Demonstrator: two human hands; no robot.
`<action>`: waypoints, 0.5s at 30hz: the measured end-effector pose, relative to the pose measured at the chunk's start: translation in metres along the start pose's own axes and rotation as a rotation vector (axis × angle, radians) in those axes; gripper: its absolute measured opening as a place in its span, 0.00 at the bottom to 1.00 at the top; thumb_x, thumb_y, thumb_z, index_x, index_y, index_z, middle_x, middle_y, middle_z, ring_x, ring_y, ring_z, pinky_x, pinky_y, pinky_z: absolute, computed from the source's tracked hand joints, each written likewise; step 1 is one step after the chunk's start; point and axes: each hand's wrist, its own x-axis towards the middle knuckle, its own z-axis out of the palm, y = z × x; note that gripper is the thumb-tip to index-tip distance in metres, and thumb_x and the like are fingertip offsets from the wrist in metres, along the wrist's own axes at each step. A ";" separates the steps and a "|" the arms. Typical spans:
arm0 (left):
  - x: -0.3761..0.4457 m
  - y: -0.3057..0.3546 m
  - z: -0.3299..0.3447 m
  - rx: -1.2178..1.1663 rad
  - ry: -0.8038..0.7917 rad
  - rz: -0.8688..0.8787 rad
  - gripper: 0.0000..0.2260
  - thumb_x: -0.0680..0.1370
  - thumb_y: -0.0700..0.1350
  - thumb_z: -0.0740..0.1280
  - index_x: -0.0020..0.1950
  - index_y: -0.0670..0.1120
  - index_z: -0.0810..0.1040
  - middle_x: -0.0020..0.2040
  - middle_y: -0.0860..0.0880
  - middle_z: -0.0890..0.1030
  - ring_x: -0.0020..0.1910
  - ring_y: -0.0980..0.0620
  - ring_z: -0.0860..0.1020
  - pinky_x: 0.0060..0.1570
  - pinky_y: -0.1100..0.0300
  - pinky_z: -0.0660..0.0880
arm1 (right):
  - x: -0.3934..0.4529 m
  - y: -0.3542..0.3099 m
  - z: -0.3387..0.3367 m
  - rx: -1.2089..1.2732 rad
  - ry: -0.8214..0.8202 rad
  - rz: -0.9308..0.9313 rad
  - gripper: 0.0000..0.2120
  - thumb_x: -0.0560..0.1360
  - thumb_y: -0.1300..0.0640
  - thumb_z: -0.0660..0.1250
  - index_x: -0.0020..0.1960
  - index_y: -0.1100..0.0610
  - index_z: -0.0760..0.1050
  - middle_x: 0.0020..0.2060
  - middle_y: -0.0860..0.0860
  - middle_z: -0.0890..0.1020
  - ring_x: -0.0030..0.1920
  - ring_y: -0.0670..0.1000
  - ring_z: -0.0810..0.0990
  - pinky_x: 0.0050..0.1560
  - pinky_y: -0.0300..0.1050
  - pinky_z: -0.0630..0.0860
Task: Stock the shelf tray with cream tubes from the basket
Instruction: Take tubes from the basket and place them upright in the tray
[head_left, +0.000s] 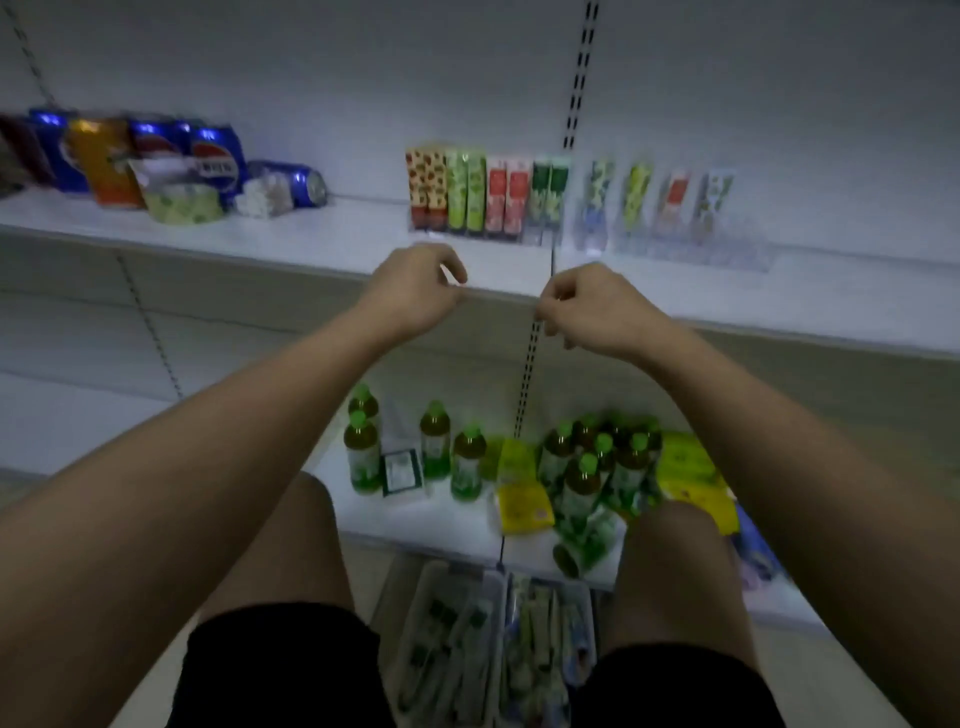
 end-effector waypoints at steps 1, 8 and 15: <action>-0.013 -0.007 0.003 -0.034 -0.035 -0.027 0.06 0.76 0.42 0.68 0.52 0.48 0.82 0.45 0.48 0.79 0.46 0.50 0.77 0.48 0.61 0.73 | -0.011 0.005 0.012 0.020 -0.042 0.033 0.10 0.78 0.56 0.62 0.44 0.59 0.80 0.40 0.53 0.83 0.36 0.51 0.79 0.35 0.42 0.74; -0.117 -0.073 0.104 -0.132 -0.292 -0.331 0.05 0.72 0.37 0.72 0.39 0.46 0.79 0.41 0.45 0.82 0.39 0.50 0.79 0.45 0.59 0.76 | -0.064 0.063 0.168 0.019 -0.416 0.279 0.14 0.79 0.57 0.60 0.51 0.68 0.79 0.44 0.62 0.82 0.37 0.56 0.78 0.33 0.43 0.72; -0.212 -0.152 0.224 -0.003 -0.796 -0.527 0.08 0.72 0.40 0.74 0.49 0.41 0.84 0.46 0.42 0.84 0.46 0.47 0.83 0.44 0.60 0.77 | -0.116 0.134 0.293 -0.115 -0.791 0.413 0.09 0.79 0.61 0.61 0.53 0.65 0.77 0.42 0.61 0.80 0.43 0.56 0.77 0.30 0.37 0.68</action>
